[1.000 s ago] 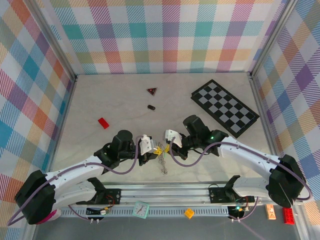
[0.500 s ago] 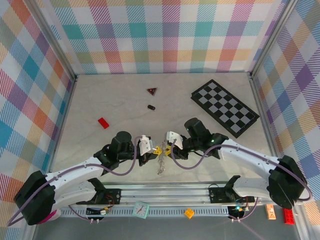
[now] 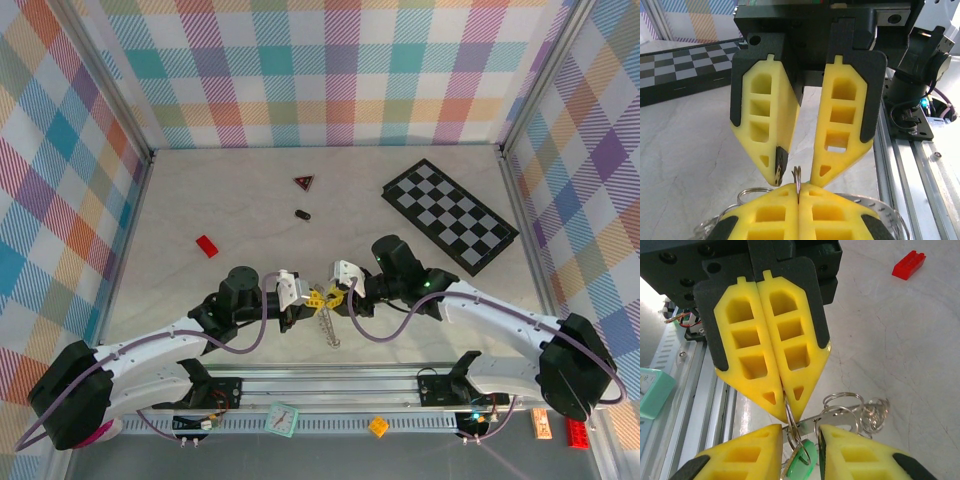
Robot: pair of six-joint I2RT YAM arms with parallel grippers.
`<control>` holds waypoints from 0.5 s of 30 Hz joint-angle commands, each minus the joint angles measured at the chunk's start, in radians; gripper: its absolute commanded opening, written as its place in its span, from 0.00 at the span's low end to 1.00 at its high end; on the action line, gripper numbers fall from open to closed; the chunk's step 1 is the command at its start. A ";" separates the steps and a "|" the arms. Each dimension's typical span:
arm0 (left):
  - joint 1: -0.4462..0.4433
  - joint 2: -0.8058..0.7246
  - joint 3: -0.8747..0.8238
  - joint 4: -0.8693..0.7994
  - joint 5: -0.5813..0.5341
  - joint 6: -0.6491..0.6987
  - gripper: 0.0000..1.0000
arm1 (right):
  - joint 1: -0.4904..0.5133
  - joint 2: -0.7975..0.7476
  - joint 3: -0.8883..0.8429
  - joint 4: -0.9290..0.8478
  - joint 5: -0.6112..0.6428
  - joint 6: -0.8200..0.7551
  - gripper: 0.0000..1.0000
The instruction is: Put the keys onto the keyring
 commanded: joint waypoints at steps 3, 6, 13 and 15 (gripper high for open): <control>-0.010 0.010 -0.010 0.105 0.046 -0.026 0.00 | 0.000 0.012 -0.005 0.054 -0.057 0.016 0.15; -0.011 0.006 -0.008 0.092 0.026 -0.026 0.00 | 0.000 0.002 0.000 0.040 -0.057 0.003 0.00; -0.011 -0.048 0.050 -0.143 -0.065 0.065 0.28 | 0.004 0.022 0.104 -0.198 0.017 -0.102 0.00; -0.012 -0.051 0.078 -0.216 -0.072 0.096 0.29 | 0.016 0.051 0.148 -0.279 0.059 -0.135 0.00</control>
